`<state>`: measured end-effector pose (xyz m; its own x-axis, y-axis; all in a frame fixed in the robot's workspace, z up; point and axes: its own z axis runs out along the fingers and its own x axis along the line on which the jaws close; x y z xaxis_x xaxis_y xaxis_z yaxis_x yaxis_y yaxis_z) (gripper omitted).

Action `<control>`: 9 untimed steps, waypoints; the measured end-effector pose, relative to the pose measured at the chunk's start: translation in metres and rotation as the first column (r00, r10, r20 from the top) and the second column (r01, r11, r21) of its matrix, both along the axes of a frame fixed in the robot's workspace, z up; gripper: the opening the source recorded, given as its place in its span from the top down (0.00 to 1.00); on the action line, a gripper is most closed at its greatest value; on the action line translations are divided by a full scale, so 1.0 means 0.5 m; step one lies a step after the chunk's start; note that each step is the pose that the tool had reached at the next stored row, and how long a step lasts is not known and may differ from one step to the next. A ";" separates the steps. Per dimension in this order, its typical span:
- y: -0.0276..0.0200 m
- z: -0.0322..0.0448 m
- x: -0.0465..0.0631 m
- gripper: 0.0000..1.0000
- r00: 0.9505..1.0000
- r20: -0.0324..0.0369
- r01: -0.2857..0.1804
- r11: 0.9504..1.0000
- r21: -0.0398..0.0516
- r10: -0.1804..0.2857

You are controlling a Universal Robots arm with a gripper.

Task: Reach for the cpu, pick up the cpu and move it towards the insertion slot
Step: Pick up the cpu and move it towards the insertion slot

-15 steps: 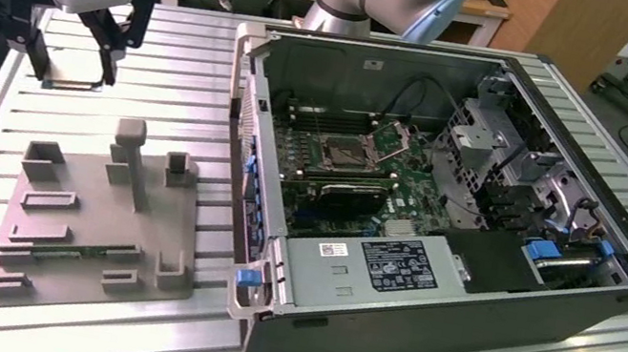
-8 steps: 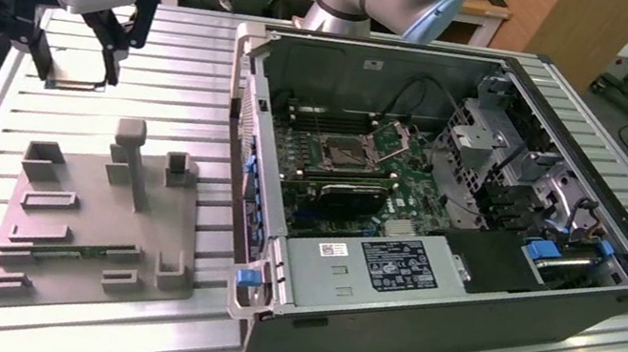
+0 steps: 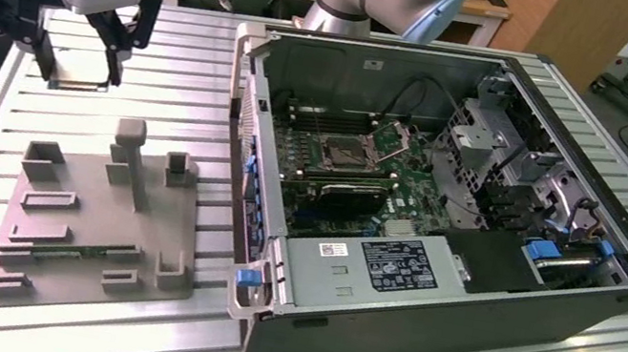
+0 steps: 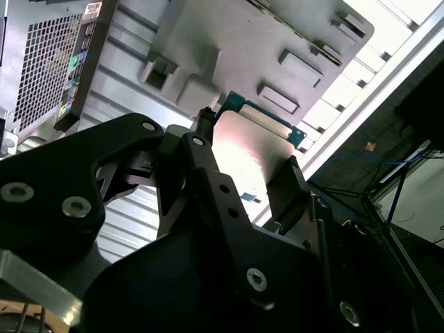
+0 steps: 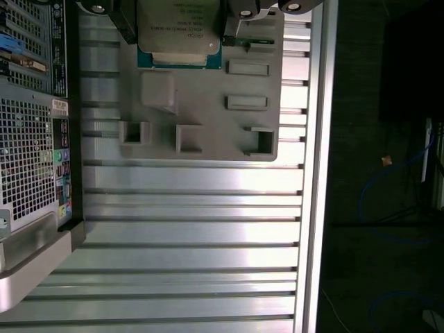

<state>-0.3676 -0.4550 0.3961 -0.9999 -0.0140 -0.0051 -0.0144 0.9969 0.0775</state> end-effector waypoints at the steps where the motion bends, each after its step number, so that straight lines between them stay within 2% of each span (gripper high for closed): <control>1: 0.0000 0.000 0.001 0.45 1.000 0.000 0.000 1.000 0.000 0.000; 9: 0.0000 0.000 0.006 0.45 1.000 0.000 0.000 1.000 0.000 0.000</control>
